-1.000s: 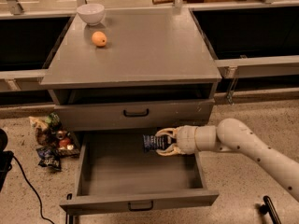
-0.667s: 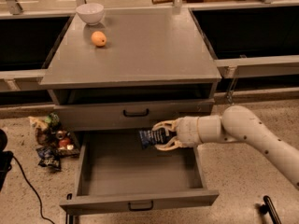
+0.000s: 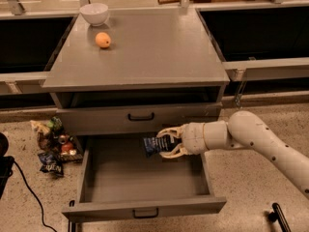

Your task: Pick rxbar blueberry from middle drawer and place on counter

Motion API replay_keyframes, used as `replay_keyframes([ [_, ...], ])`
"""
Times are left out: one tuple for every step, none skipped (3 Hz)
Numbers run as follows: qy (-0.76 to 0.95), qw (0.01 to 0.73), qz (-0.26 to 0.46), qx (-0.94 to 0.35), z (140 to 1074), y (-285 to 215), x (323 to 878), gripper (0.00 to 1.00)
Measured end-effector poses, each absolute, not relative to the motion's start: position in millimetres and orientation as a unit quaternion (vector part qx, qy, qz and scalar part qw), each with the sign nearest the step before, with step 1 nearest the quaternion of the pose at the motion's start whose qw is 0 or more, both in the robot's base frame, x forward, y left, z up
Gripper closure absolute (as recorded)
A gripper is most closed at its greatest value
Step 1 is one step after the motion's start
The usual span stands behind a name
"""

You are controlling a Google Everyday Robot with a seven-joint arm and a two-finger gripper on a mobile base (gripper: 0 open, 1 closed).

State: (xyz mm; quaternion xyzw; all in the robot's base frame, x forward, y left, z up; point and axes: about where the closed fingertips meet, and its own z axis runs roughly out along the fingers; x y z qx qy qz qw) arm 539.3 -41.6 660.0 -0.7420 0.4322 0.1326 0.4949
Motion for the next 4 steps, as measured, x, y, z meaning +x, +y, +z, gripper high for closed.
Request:
replay_keyframes([
  [0.381, 0.501, 0.11, -0.769, 714, -32, 537, 1.0],
  [0.335, 0.488, 0.065, -0.803, 792, -31, 536, 1.0],
  [0.325, 0.461, 0.024, -0.826, 852, -38, 556, 1.0],
  [0.348, 0.458, -0.024, -0.818, 896, -61, 601, 1.0],
])
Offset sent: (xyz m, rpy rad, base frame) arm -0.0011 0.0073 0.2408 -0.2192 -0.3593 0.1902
